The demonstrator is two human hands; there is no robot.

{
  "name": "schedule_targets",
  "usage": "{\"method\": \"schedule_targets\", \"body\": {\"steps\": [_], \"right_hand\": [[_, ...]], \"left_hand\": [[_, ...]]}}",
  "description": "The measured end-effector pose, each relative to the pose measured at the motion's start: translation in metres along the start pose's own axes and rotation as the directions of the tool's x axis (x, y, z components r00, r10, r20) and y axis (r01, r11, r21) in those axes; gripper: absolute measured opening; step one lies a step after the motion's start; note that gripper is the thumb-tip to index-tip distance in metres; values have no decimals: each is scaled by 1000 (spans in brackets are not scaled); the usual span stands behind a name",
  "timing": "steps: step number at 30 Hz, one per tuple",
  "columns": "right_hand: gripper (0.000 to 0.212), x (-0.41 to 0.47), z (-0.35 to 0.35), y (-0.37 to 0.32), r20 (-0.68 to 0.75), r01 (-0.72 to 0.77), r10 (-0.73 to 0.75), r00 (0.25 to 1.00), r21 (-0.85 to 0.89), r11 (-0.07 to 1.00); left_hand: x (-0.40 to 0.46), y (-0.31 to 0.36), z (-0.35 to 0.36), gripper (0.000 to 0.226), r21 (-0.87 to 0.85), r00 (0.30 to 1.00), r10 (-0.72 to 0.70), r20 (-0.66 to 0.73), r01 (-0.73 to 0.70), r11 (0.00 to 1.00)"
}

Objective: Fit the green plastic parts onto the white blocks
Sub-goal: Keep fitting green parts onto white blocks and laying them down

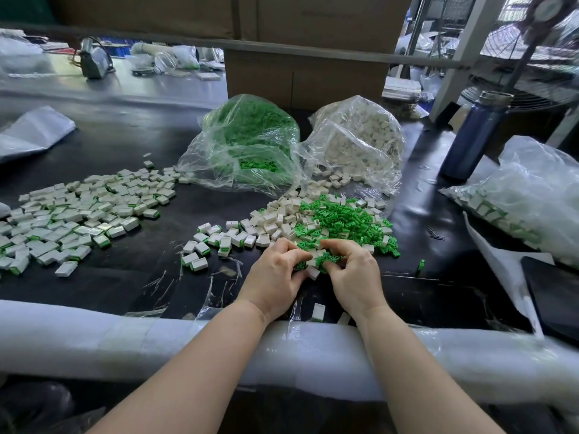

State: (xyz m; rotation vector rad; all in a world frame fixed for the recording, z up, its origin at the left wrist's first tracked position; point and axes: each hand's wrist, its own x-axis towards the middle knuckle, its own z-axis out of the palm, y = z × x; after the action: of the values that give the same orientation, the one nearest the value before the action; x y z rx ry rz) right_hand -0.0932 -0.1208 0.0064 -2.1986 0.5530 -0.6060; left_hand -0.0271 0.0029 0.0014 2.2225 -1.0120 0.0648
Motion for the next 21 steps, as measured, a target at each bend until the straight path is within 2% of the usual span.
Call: {"method": "schedule_targets", "body": {"steps": [2, 5, 8, 13, 17, 21], "right_hand": [[31, 1, -1, 1, -70, -10, 4, 998, -79, 997], [26, 2, -6, 2, -173, -183, 159, 972, -129, 975], [20, 3, -8, 0, -149, -319, 298, 943, -144, 937], [24, 2, -8, -4, -85, -329, 319, 944, -179, 927], [17, 0, -9, -4, -94, -344, 333, 938, -149, 927], [11, 1, -6, -3, -47, -318, 316, 947, -257, 913]], "left_hand": [[0, 0, 0, 31, 1, 1000, 7, 8, -7, 1000], [0, 1, 0, 29, 2, 1000, 9, 14, -9, 1000], [-1, 1, 0, 21, 10, 1000, 9, 16, -9, 1000], [-1, 0, -1, 15, 3, 1000, 11, 13, -11, 1000], [0, -1, 0, 16, 4, 1000, -4, -21, 4, 1000], [1, 0, 1, 26, -6, 1000, 5, -2, -5, 1000]]}}
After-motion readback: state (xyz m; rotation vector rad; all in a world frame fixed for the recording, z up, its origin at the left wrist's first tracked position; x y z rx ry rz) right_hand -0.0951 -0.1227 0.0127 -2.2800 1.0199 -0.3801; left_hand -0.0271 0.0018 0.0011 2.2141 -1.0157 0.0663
